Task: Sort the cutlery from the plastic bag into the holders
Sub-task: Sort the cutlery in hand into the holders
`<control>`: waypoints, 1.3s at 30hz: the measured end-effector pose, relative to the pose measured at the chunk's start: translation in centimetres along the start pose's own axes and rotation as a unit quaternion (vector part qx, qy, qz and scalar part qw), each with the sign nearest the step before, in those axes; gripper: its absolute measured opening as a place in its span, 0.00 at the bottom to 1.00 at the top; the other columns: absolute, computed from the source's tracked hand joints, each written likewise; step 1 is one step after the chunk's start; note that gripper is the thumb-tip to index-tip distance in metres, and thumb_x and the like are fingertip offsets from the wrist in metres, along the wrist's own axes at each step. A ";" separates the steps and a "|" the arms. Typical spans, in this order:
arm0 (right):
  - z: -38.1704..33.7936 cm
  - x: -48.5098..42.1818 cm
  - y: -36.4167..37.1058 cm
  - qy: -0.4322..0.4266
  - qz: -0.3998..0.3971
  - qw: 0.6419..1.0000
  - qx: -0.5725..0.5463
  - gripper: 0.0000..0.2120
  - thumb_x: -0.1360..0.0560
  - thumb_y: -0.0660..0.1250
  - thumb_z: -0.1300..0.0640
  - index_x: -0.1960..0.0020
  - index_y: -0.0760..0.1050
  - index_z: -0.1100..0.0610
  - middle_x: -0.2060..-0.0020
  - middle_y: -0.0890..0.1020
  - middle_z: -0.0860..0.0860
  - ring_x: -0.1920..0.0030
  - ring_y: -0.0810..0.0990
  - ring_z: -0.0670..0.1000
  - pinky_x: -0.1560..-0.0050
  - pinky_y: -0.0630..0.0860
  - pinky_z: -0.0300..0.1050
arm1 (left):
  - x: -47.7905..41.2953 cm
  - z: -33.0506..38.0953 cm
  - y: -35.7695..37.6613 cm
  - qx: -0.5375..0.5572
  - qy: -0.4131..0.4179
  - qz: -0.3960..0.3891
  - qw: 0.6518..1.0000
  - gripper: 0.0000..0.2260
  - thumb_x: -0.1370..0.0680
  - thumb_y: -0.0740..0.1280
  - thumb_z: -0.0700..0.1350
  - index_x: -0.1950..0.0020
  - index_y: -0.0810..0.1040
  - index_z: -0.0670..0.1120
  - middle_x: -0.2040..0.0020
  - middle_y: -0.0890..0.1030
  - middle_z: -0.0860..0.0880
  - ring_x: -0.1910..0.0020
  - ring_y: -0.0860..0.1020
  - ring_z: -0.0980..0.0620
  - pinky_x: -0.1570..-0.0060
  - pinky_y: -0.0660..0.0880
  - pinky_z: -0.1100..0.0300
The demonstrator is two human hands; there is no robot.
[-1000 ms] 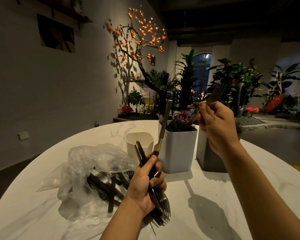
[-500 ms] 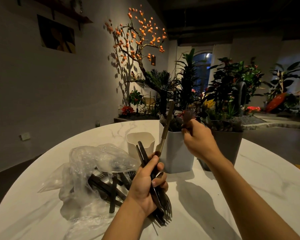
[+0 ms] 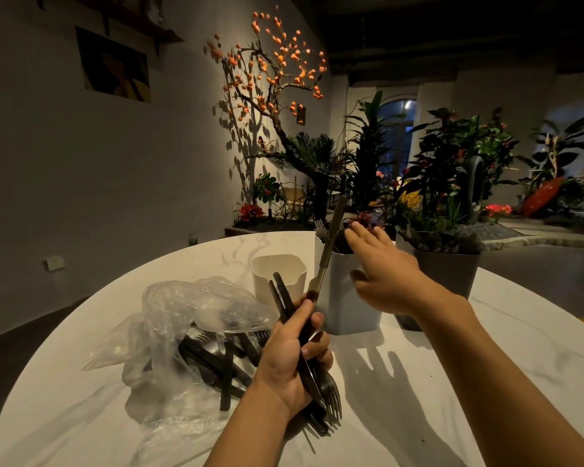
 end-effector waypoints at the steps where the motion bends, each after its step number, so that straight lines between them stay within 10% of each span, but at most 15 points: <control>1: -0.3 0.2 -0.5 -0.005 0.022 1.000 -0.018 0.36 0.18 0.61 0.56 0.17 0.43 0.47 0.18 0.44 0.46 0.19 0.41 0.54 0.23 0.54 0.64 | 0.1 0.0 0.1 0.008 -0.002 -0.002 1.000 0.06 0.21 0.69 0.49 0.53 0.75 0.48 0.71 0.73 0.52 0.78 0.63 0.58 0.72 0.63 0.63; 6: -2.8 1.8 -3.7 -0.126 0.262 0.953 -0.080 0.15 0.23 0.69 0.61 0.37 0.75 0.55 0.42 0.78 0.52 0.43 0.78 0.53 0.44 0.80 0.52 | 0.2 0.3 0.3 0.063 0.003 -0.007 0.998 0.04 0.20 0.68 0.47 0.50 0.76 0.48 0.64 0.77 0.53 0.79 0.63 0.59 0.74 0.63 0.66; 9: -5.2 2.7 -3.7 -0.186 0.161 0.966 -0.080 0.15 0.23 0.69 0.62 0.38 0.76 0.52 0.43 0.78 0.49 0.46 0.76 0.47 0.46 0.77 0.40 | 0.3 0.4 0.3 0.062 0.020 -0.005 0.998 0.04 0.19 0.66 0.47 0.51 0.77 0.49 0.64 0.76 0.53 0.79 0.63 0.59 0.73 0.60 0.65; 14: -6.3 2.2 -0.8 -0.142 -0.005 0.990 0.018 0.25 0.26 0.71 0.63 0.30 0.74 0.50 0.36 0.79 0.53 0.37 0.78 0.56 0.41 0.80 0.53 | 0.5 0.4 0.7 0.027 0.023 -0.013 0.999 0.08 0.18 0.66 0.48 0.54 0.78 0.47 0.66 0.73 0.53 0.78 0.61 0.60 0.69 0.55 0.64; 21: -3.7 1.7 -2.1 -0.145 0.142 0.979 0.029 0.11 0.18 0.63 0.58 0.37 0.76 0.55 0.44 0.79 0.52 0.47 0.79 0.53 0.46 0.80 0.48 | 0.8 0.4 0.8 0.064 0.009 -0.027 0.998 0.10 0.21 0.68 0.48 0.41 0.80 0.50 0.64 0.76 0.53 0.78 0.61 0.60 0.66 0.53 0.64; 31: 3.7 2.1 -6.5 -0.035 0.422 0.891 -0.163 0.05 0.18 0.58 0.65 0.46 0.72 0.62 0.53 0.75 0.57 0.57 0.73 0.53 0.61 0.72 0.44 | 1.1 0.4 1.4 0.022 0.035 -0.022 0.999 0.07 0.18 0.64 0.48 0.46 0.80 0.49 0.66 0.75 0.52 0.79 0.62 0.59 0.73 0.61 0.64; 39: 8.0 1.6 -4.3 0.089 0.348 0.909 -0.213 0.05 0.19 0.60 0.65 0.46 0.72 0.59 0.51 0.77 0.57 0.52 0.76 0.58 0.52 0.77 0.58 | 1.1 0.4 1.3 0.028 0.032 -0.016 0.999 0.07 0.18 0.64 0.49 0.47 0.80 0.49 0.67 0.75 0.52 0.80 0.63 0.59 0.75 0.63 0.65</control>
Point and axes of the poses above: each hand's wrist, its own x-axis away from the middle knuckle, its own y-axis out of the palm, z = x × y, the point moved 2 cm from there along -x, towards the middle knuckle
